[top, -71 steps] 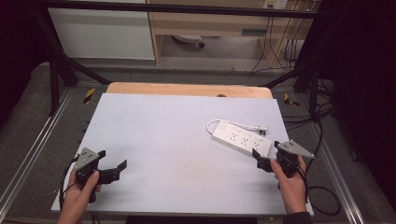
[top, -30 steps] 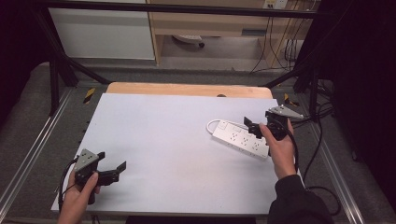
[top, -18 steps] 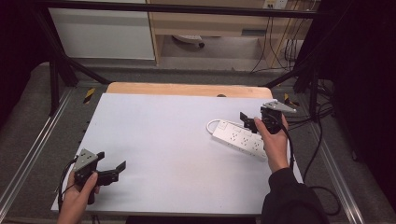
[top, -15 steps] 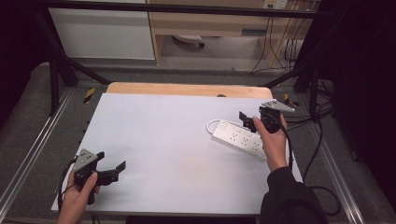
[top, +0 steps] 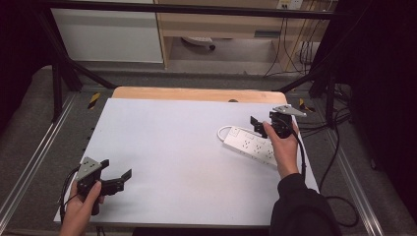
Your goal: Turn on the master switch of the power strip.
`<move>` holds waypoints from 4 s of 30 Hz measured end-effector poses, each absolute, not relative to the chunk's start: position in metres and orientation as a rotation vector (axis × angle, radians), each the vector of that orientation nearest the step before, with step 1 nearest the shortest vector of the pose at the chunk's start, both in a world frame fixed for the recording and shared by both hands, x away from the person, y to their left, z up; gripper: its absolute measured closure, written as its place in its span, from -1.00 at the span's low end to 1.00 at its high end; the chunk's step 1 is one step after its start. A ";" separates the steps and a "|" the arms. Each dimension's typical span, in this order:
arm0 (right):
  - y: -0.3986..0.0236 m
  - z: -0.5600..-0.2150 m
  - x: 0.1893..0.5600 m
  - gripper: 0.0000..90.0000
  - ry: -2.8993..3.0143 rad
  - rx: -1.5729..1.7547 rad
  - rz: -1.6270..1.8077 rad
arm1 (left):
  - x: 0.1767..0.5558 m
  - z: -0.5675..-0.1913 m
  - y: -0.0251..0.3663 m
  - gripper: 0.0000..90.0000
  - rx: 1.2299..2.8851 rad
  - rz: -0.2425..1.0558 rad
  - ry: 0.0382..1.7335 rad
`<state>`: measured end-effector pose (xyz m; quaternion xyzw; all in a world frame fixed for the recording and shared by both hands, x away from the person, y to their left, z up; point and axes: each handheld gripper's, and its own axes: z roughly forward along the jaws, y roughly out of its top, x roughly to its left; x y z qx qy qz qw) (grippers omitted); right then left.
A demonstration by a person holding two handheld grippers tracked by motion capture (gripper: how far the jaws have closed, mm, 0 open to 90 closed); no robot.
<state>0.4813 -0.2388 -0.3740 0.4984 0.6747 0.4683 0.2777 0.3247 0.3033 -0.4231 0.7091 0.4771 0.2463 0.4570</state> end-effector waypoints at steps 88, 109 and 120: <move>-0.214 -0.402 0.508 1.00 1.949 1.355 1.106 | 0.324 -0.423 0.304 -0.86 1.750 0.604 1.174; -0.193 -0.417 0.509 1.00 2.041 1.338 1.064 | 0.324 -0.423 0.304 -0.85 1.754 0.597 1.173; -0.180 -0.424 0.510 1.00 2.072 1.324 1.060 | 0.324 -0.423 0.304 -0.85 1.755 0.597 1.169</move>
